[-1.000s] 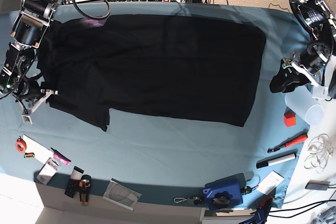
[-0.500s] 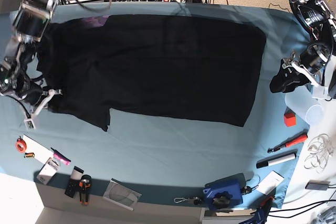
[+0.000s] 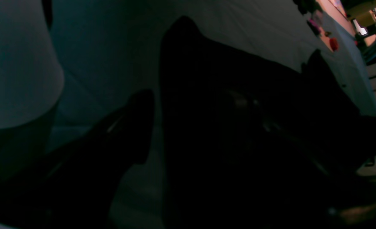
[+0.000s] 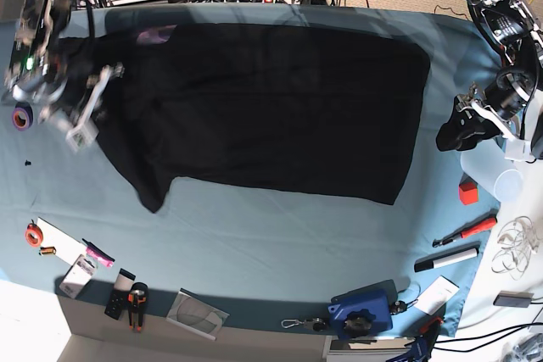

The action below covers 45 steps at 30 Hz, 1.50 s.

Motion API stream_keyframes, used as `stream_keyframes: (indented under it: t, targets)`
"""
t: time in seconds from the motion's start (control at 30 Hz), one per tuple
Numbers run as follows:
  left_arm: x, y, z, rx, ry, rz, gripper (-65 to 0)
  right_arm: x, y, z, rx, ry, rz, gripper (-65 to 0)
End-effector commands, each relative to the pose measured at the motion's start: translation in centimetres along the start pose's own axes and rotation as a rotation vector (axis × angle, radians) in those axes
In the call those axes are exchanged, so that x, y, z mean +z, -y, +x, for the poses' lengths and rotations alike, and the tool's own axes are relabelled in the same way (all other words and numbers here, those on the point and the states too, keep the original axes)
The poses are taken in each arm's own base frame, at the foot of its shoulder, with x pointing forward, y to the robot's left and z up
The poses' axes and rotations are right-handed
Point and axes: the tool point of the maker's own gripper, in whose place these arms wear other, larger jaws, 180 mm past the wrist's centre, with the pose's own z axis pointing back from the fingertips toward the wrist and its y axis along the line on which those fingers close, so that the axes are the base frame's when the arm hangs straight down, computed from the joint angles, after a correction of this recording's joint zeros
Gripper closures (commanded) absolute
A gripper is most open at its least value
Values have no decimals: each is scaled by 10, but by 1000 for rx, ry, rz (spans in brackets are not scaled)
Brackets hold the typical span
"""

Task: Layout the t-shirt on the table in an organized manner, then fold the t-shirt properly
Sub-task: 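Lower the right gripper to the t-shirt's hem corner and grasp it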

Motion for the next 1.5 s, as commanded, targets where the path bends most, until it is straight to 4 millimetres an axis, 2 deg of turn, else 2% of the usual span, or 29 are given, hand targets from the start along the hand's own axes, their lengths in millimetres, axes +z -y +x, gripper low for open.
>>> stream_keyframes:
  t: [0.0,0.1,0.2,0.23,0.33,0.43,0.47,0.57,0.67,0.7,0.8,0.93,1.03,1.2,1.47]
  targets:
    - [3,4,17,-27,50,-16,-337,7,6,11,17,37,-14,0]
    - [3,4,17,-27,50,-16,-337,7,6,5,16,8,-13,0]
    - [3,4,17,-27,50,-16,-337,7,6,0,16,-22,-13,-203]
    - [3,4,17,-26,50,-16,-337,7,5,-3,15,-40,-11,-247]
    - [3,4,17,-27,49,-15,-337,10,-4,-3,-13,-62,52,-257]
    - [3,4,17,-27,49,-16,-337,23,-23,27,-66,88,176,-256]
    - [3,4,17,-27,49,-15,-337,29,-22,37,-71,136,182,-256]
    - [3,4,17,-27,49,-15,-337,47,4,62,-91,255,86,-256]
    - [3,4,17,-27,49,-16,-337,62,45,80,-128,366,-82,-256]
    - [3,5,17,-27,49,-16,-337,63,60,80,-170,372,-142,-256]
    - [3,4,17,-27,49,-16,-337,52,93,62,-309,296,-226,-255]
    - [3,4,17,-27,49,-16,-337,23,108,36,-460,243,-173,-255]
    - [3,4,17,-27,49,-16,-337,3,114,24,-538,252,-136,-255]
    - [3,4,17,-26,50,-16,-337,-25,103,15,-544,211,-38,-255]
    - [3,4,16,-26,48,-16,-337,-53,75,34,-462,190,47,-255]
